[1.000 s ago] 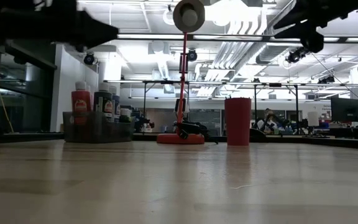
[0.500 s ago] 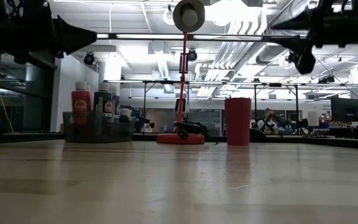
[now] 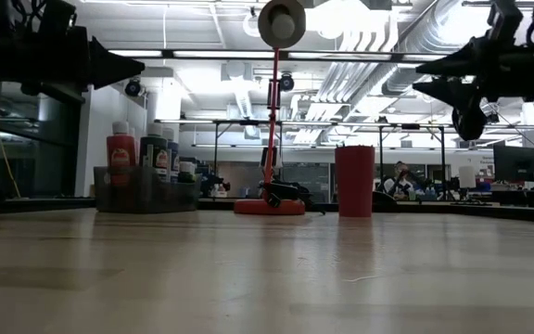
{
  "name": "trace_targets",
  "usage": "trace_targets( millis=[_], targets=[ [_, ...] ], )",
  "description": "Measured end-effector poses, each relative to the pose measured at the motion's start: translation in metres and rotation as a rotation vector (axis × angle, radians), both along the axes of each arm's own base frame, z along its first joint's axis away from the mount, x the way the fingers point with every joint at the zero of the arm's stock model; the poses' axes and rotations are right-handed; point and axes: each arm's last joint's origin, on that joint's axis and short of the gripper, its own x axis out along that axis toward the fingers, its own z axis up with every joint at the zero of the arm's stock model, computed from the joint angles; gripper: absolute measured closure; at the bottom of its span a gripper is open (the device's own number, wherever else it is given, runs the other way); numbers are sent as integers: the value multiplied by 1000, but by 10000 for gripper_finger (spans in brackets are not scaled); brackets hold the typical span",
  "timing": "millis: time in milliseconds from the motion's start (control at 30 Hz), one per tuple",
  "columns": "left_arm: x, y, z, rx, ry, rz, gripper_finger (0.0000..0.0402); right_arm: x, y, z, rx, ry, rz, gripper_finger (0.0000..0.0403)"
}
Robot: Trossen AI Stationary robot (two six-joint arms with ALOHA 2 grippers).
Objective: Pick & Place Paint Supplies
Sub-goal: Return to Home Position
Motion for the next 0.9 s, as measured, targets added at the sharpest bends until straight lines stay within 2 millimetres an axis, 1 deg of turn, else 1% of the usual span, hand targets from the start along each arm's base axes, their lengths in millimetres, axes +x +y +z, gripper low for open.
trace_targets(
  millis=[233,500,667,900],
  targets=[
    [-4,1,-2,-11,19,40,231,-13,2,-8,-14,59,-15,290],
    [-18,0,-6,0,39,46,231,-12,1,-11,-85,111,20,290],
    [-18,0,-9,7,75,44,231,-13,-1,-9,-89,98,-29,290],
    [-16,-1,-15,-34,108,12,231,-12,-1,-10,-56,103,-19,290]
  ],
)
